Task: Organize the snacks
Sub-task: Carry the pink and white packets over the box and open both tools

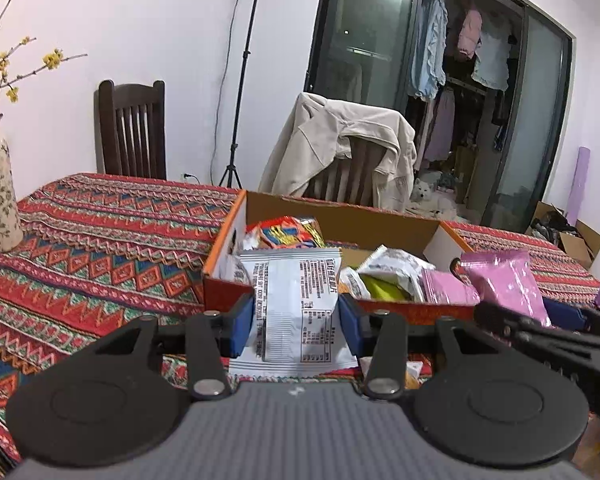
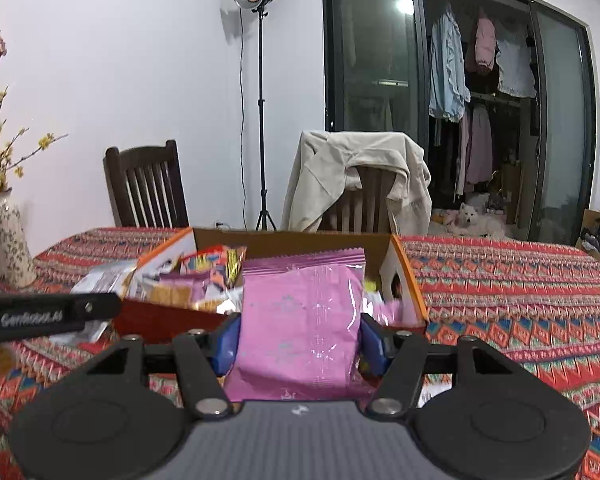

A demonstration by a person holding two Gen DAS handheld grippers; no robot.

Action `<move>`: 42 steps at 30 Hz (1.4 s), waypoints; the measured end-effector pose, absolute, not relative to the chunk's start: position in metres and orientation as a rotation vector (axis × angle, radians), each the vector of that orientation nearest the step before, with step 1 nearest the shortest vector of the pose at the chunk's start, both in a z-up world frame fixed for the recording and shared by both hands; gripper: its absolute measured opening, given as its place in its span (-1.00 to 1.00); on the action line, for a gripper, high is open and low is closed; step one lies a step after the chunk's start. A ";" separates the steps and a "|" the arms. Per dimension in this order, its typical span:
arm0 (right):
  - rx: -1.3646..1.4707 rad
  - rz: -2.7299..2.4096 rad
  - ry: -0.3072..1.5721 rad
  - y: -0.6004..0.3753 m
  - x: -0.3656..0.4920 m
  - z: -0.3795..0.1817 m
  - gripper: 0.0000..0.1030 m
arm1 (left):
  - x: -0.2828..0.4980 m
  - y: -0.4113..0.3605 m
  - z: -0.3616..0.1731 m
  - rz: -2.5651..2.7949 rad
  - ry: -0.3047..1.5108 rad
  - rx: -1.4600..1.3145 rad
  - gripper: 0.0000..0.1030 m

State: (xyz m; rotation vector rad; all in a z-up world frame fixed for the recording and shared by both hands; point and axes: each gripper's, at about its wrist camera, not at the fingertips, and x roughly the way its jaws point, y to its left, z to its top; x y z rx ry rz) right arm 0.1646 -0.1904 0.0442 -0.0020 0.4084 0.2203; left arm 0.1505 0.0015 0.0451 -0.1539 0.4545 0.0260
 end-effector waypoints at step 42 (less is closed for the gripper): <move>0.127 0.197 0.399 -0.191 0.286 0.014 0.18 | 0.280 -0.021 0.052 0.135 0.488 -0.081 -0.10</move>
